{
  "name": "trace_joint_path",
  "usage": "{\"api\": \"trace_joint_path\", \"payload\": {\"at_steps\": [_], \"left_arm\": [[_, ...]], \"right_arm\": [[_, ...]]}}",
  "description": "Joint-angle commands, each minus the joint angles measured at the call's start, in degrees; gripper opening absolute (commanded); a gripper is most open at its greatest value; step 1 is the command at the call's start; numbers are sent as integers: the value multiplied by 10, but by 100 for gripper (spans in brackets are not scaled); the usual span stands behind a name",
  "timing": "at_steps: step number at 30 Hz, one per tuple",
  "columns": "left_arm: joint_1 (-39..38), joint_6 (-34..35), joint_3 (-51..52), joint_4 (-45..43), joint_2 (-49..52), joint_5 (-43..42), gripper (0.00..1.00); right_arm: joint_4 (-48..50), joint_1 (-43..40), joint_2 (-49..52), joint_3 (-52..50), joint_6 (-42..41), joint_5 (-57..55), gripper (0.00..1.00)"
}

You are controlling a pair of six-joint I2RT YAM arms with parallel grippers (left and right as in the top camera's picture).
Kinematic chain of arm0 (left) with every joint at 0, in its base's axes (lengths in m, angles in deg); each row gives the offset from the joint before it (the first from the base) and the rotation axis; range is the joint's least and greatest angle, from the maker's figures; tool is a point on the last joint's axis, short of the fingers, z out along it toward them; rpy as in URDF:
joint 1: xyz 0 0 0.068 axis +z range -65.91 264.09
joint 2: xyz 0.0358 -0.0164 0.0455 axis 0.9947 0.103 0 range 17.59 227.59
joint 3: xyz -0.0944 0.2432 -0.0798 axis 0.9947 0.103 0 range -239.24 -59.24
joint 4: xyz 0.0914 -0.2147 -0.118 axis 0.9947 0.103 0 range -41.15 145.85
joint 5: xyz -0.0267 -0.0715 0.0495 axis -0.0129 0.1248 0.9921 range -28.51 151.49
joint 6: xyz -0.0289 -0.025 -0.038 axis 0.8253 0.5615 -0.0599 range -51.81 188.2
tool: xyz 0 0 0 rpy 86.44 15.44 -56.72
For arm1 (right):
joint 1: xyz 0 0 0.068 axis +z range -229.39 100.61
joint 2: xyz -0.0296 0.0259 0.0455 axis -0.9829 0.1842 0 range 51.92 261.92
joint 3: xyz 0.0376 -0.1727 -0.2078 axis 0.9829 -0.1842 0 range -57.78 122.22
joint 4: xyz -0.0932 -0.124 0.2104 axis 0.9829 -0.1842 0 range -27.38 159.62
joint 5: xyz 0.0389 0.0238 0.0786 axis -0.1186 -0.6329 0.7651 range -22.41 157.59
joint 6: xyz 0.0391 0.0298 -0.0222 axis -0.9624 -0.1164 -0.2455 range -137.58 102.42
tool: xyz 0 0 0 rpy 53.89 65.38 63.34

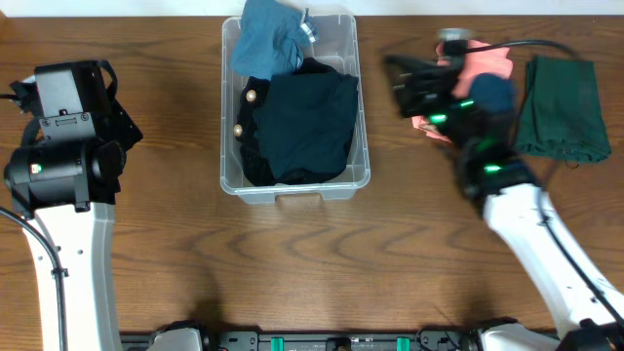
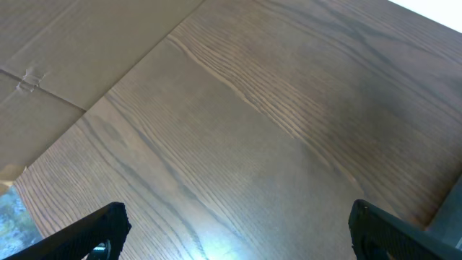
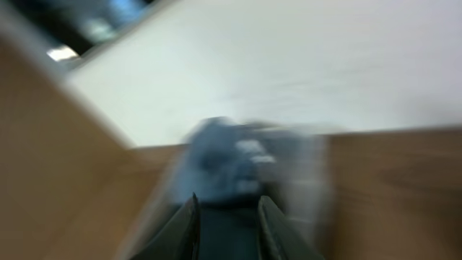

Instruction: Pack container

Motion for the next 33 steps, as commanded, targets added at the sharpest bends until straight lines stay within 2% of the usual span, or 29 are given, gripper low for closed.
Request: {"api": "trace_joint_path", "payload": {"at_steps": [1,3,5,8,9,14,21,24,29,33], "left_arm": [[3,3,-3,2,1,3,98],[3,3,-3,2,1,3,98],[3,3,-3,3,1,3,98],[3,3,-3,2,1,3,98],[3,3,-3,2,1,3,98],[3,3,-3,2,1,3,98],[3,3,-3,3,1,3,98],[3,3,-3,2,1,3,98],[3,3,-3,3,1,3,98],[3,3,-3,2,1,3,98]], "right_arm": [[-64,-91,-2,0,10,-14,25],[-125,-165,-2,0,9,-14,29],[-167,-230,-1,0,19,-14,42],[-189,-309,-1,0,63,-14,86],[-189,-336,-1,0,77,-14,91],[-189,-435,4,0,119,-21,95],[-176,-546,78,0,123,-35,93],[-155,-558,122,0,123,-17,90],[-58,-558,172,0,100,37,87],[14,-563,181,0,99,35,89]]}}
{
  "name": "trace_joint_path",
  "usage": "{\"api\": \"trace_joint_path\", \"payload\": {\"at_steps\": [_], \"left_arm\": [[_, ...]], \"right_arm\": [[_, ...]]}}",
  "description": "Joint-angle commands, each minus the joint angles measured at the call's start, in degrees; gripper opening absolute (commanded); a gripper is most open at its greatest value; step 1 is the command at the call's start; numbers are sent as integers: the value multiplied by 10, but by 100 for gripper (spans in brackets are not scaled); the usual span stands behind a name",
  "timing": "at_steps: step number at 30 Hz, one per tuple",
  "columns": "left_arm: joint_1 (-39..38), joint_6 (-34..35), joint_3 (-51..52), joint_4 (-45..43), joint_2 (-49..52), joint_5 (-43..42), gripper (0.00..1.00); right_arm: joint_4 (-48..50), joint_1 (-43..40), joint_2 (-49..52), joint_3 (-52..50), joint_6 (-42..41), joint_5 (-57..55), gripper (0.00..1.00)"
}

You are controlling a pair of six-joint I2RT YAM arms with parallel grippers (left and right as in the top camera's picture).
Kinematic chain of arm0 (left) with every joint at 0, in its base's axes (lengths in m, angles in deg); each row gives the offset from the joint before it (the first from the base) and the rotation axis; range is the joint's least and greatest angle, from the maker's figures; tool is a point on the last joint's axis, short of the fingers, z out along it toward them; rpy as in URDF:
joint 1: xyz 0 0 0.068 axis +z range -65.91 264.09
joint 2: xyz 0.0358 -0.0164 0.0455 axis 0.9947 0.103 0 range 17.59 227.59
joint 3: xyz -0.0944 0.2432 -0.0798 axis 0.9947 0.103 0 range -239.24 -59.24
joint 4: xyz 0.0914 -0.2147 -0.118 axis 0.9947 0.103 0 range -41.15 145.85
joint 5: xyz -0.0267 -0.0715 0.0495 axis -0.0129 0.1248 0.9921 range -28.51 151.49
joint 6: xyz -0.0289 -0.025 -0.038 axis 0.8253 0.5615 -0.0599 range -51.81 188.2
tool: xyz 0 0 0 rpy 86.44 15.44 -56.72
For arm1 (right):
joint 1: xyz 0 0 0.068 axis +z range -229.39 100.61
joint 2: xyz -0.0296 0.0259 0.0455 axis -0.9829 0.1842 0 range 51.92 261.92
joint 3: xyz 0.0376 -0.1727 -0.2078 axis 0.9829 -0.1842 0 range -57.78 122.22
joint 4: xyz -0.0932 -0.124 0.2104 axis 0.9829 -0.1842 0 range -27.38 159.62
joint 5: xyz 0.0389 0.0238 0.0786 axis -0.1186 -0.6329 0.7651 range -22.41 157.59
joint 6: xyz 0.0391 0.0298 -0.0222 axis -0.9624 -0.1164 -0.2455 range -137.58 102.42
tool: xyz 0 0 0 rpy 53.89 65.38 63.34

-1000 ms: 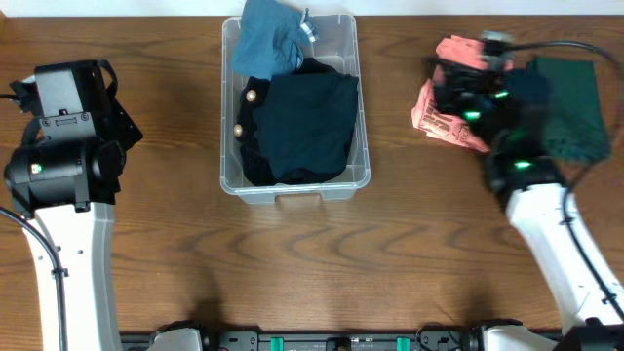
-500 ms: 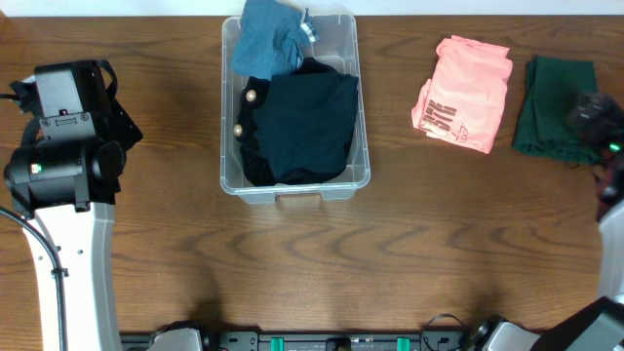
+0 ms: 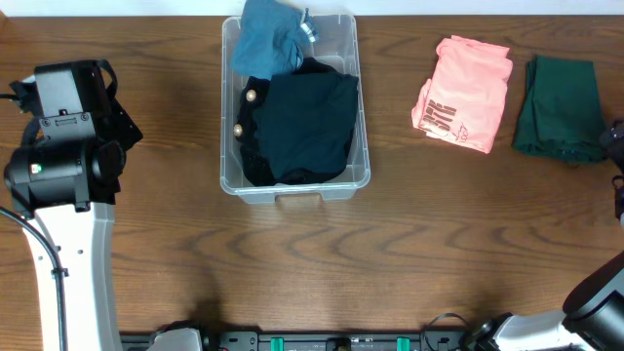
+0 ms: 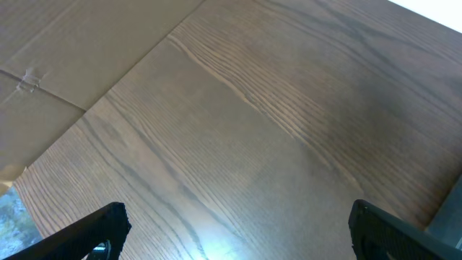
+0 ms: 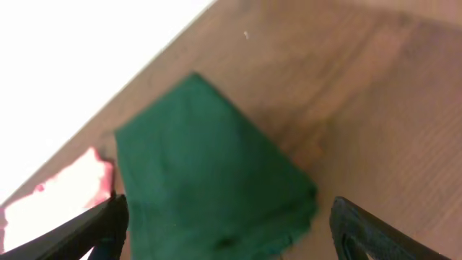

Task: Pack container
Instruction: 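Reach the right gripper to the dark green cloth and grasp it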

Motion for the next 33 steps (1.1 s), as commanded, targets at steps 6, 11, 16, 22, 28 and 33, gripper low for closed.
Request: {"api": "trace_joint_path", "payload": {"at_steps": [6,11,16,22,28,33], "left_arm": [[3,3,-3,2,1,3,98],[3,3,-3,2,1,3,98],[3,3,-3,2,1,3,98],[3,3,-3,3,1,3,98],[3,3,-3,2,1,3,98],[3,3,-3,3,1,3,98]], "right_arm": [[11,-19,46,43,-3,31,87],[-11,-9,104,73,-3,36,87],[-10,12,153,75,-3,16,87],[-15,27,207,75,-3,3,85],[-103,33,210,75,-4,-24,78],[-197,35,205,75,-16,-24,76]]}}
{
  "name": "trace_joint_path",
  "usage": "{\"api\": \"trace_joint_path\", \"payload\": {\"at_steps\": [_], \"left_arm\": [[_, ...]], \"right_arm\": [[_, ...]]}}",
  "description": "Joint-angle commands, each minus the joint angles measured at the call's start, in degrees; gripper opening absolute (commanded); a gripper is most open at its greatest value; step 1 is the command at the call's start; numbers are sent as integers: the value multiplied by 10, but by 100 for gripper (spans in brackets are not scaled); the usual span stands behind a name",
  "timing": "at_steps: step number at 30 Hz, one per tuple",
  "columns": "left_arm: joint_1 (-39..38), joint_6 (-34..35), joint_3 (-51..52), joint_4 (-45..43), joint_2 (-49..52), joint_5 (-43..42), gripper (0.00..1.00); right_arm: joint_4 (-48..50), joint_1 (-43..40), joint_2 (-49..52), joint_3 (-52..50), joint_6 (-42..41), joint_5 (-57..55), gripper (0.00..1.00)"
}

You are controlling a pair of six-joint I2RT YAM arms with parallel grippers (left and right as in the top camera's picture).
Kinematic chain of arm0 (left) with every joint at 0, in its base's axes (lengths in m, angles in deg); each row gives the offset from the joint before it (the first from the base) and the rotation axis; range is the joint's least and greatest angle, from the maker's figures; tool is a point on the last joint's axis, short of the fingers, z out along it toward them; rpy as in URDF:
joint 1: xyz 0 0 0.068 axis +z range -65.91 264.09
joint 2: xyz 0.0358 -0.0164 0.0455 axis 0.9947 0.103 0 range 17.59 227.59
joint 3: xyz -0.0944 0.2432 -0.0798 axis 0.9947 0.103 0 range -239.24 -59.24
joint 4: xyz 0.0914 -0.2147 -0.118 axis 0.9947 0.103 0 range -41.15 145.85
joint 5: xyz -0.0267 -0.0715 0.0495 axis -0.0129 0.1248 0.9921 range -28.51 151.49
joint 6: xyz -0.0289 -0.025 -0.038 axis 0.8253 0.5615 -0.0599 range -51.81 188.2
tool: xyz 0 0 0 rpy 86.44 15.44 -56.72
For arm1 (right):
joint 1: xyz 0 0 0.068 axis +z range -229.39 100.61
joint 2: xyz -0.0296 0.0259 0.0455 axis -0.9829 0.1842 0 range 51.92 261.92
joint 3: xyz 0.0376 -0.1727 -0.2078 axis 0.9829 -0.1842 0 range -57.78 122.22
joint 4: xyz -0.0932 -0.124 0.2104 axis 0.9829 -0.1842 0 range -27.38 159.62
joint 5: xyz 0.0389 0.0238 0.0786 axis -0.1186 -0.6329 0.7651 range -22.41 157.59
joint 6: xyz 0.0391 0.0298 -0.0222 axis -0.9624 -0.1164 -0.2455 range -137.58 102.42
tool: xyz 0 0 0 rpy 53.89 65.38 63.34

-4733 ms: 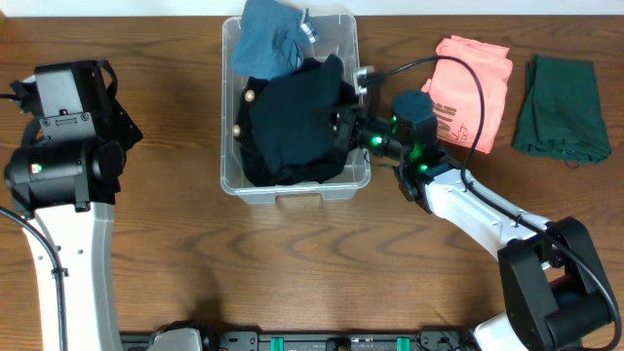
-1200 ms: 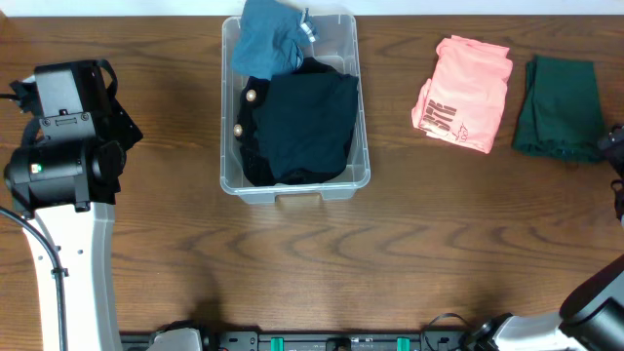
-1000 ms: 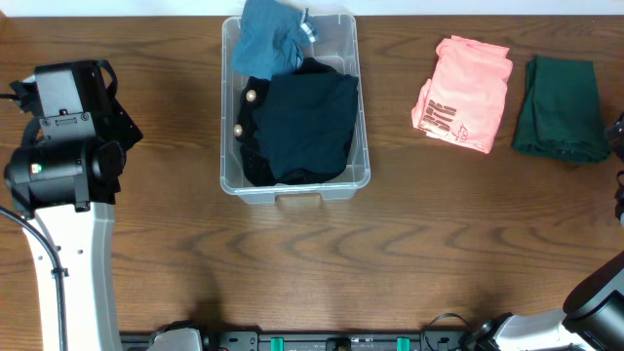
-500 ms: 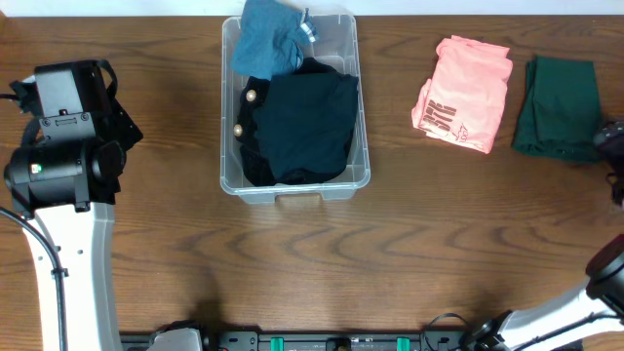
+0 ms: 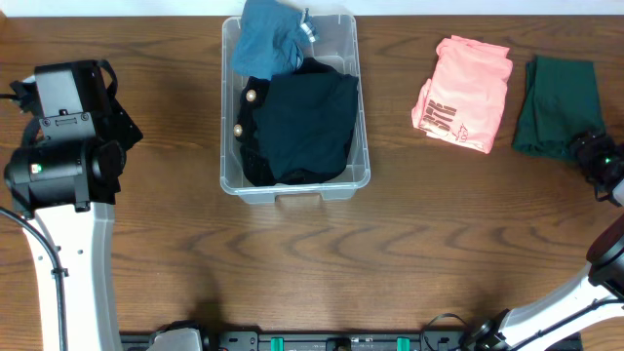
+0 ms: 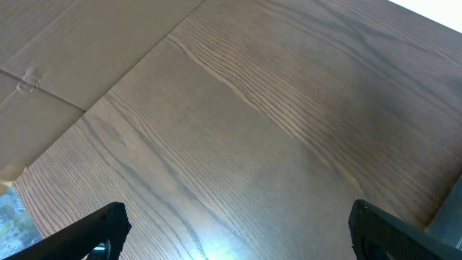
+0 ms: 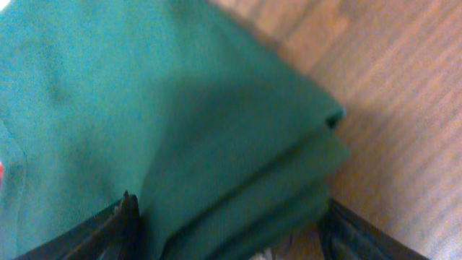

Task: Pack container
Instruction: 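Reach the right gripper to the dark green cloth and grasp it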

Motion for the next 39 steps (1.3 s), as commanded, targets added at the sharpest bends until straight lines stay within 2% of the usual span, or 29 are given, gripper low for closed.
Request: {"api": "trace_joint_path", "payload": {"at_steps": [1,7,16,20,22,26,30,35,39], "left_arm": [[3,3,-3,2,1,3,98],[3,3,-3,2,1,3,98],[3,3,-3,2,1,3,98],[3,3,-3,2,1,3,98],[3,3,-3,2,1,3,98],[3,3,-3,2,1,3,98],[3,3,-3,3,1,3,98],[3,3,-3,3,1,3,98],[3,3,-3,2,1,3,98]], "right_arm": [[-68,8,17,-23,-15,-16,75],[-163,26,-19,-23,-15,-24,73],[-223,80,-135,-23,-21,3,77],[-223,83,-223,-23,-21,-10,86],[-222,77,-270,-23,-23,-25,98],[-196,51,-320,-23,-23,-49,99],[-149,17,-302,-23,-6,-43,99],[-75,-4,-233,-23,95,-13,99],[-27,-26,-170,-23,104,52,99]]}}
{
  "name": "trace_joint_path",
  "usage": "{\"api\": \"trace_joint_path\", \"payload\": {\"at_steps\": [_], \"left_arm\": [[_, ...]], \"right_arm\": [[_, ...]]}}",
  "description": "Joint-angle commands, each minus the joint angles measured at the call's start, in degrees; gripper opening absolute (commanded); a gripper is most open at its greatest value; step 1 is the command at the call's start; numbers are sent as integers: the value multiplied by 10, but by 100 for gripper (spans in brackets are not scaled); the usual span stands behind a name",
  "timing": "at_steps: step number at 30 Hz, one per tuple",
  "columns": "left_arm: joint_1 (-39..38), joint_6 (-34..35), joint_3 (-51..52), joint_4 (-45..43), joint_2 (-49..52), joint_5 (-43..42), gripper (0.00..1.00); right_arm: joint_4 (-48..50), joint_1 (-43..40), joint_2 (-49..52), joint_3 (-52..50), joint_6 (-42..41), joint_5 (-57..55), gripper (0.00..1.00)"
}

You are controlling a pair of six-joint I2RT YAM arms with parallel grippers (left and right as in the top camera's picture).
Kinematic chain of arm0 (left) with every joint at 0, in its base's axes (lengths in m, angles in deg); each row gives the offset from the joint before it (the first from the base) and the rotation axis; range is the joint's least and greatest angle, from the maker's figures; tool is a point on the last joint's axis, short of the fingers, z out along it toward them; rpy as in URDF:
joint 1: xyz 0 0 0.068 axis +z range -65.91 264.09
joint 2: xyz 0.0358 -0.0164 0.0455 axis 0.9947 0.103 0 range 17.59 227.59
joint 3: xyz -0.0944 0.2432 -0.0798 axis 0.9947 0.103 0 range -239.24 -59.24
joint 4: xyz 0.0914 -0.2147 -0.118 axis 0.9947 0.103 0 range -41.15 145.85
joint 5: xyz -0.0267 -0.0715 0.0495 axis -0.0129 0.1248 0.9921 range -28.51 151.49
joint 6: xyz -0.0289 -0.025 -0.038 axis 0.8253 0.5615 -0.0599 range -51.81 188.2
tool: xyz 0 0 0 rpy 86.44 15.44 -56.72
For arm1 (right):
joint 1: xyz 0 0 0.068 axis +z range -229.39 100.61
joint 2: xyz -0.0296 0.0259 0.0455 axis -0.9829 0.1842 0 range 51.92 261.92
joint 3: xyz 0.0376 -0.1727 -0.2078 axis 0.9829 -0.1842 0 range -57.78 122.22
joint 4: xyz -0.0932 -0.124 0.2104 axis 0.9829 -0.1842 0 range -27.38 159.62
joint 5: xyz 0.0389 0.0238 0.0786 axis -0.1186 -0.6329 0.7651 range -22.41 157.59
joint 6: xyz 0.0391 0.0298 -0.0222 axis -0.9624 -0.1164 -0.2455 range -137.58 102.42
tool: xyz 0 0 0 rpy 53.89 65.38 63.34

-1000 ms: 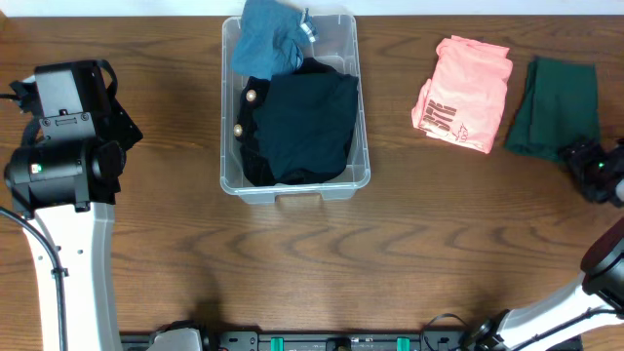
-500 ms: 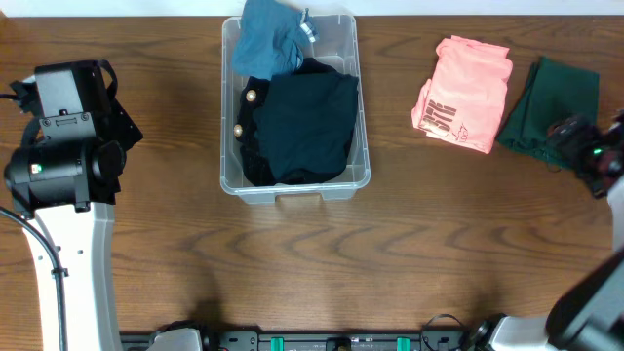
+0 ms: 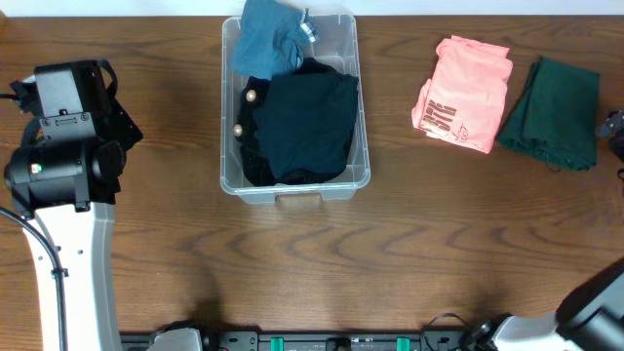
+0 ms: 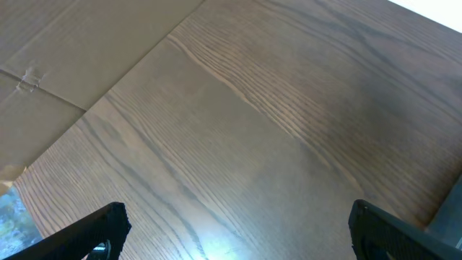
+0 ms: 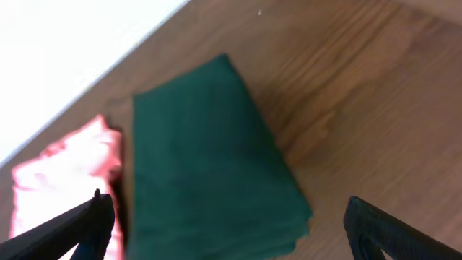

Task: Pack container
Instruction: 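Reach the right gripper to the dark green cloth and grasp it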

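Note:
The clear plastic container (image 3: pixel 229 171) stands at the table's back centre, holding a dark navy garment (image 3: pixel 307 127) and a blue garment (image 3: pixel 268 39). To its right lie a folded pink shirt (image 3: pixel 463 93) and a folded dark green cloth (image 3: pixel 551 112), askew, its left edge close to the shirt. My right gripper (image 5: pixel 231 238) is open, hovering just off the green cloth (image 5: pixel 209 159), with the pink shirt (image 5: pixel 65 180) to the left. It shows only at the overhead frame's right edge. My left gripper (image 4: pixel 231 235) is open over bare wood.
The left arm (image 3: pixel 63 146) stands at the table's left side, well away from the container. A white wall strip runs along the table's back edge (image 3: pixel 439 8). Brown wood lies in front of the container.
My right gripper was low against the green cloth's near corner; now it sits farther back and higher, still open. The green cloth has shifted and turned towards the pink shirt. The left arm has not moved.
The right arm was over the pink shirt beside the container, its view blurred. It then stood at the table's right edge, open above the green cloth, then pressed close to that cloth's corner. Now it is drawn back and the cloth lies askew. The left arm stayed still.

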Motion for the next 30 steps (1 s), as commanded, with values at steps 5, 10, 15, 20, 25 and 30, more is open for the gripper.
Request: {"api": "trace_joint_path", "payload": {"at_steps": [5,10,15,20,25,30], "left_arm": [[3,3,-3,3,1,3,98],[3,3,-3,3,1,3,98],[3,3,-3,3,1,3,98],[3,3,-3,3,1,3,98],[3,3,-3,3,1,3,98],[3,3,-3,3,1,3,98]], "right_arm": [[32,-49,104,9,37,71,95],[36,-68,149,17,37,70,95],[40,-68,182,17,30,70,96],[40,-63,206,17,5,71,96],[37,-56,223,16,-16,98,96],[36,-37,227,16,-22,146,98]]}}
